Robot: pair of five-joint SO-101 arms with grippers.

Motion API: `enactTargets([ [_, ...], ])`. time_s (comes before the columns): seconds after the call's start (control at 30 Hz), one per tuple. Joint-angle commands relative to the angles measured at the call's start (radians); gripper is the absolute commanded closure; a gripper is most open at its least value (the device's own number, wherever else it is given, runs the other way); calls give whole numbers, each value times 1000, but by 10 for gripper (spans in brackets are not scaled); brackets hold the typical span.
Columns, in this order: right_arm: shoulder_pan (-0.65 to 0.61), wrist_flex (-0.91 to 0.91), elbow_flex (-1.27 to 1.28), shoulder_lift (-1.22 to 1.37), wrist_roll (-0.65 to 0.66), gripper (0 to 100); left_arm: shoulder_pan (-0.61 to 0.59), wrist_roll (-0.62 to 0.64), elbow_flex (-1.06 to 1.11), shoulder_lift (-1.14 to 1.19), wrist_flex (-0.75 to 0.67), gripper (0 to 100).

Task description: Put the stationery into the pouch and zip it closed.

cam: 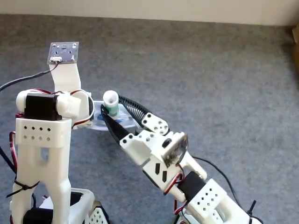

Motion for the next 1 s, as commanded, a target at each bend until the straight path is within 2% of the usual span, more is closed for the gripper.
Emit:
enactTargets([
  [0.0,-12,-19,16,-7,17,995,-18,6,-5,31,5,993],
  [0.07,-12,-19,18,-7,15,976,-19,6,-5,31,5,993],
  [0.23,-12,-12,19,-7,12,809,-19,6,-4,31,5,993],
  [0.4,-12,137,10,-8,12,800,-19,6,-4,31,5,993],
  [0.6,-10,176,-12,-119,12,800,-18,6,16,31,5,993],
  [0.73,-8,366,-42,-252,11,800,-18,6,15,31,5,993],
  [0.97,-2,808,-170,-461,11,800,-18,5,15,31,5,993],
])
